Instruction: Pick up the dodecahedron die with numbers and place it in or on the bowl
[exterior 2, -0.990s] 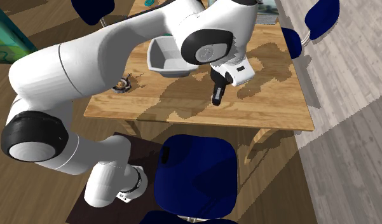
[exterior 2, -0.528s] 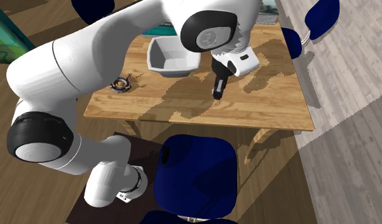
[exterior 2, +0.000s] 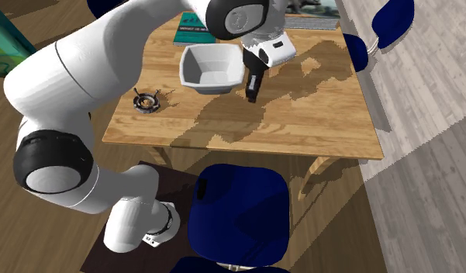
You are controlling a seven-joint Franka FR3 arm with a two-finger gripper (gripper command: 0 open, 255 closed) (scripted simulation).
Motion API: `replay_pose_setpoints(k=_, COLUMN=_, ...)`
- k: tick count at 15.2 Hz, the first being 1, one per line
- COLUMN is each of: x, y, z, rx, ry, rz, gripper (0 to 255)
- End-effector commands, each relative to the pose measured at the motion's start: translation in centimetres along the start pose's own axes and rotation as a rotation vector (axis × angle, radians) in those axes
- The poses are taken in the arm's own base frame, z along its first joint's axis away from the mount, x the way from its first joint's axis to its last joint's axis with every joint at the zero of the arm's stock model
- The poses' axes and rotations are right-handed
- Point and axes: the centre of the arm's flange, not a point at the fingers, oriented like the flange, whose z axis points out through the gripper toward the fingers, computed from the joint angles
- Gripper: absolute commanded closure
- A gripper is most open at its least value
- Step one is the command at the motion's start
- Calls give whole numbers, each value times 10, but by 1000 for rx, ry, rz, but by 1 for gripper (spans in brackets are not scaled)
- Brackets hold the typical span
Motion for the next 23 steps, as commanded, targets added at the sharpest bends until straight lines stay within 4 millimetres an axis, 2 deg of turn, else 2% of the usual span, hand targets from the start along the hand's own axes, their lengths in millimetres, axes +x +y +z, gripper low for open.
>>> replay_pose_setpoints(k=1, x=-17, y=-18, z=-1, rx=0, ry=-1, rz=2, gripper=255)
replay_pose_setpoints(k=19, x=-188, y=-185, z=1, rx=0, ry=-1, rz=2, gripper=255)
replay_pose_setpoints(k=23, x=-188, y=-185, z=22, rx=0, ry=-1, rz=2, gripper=255)
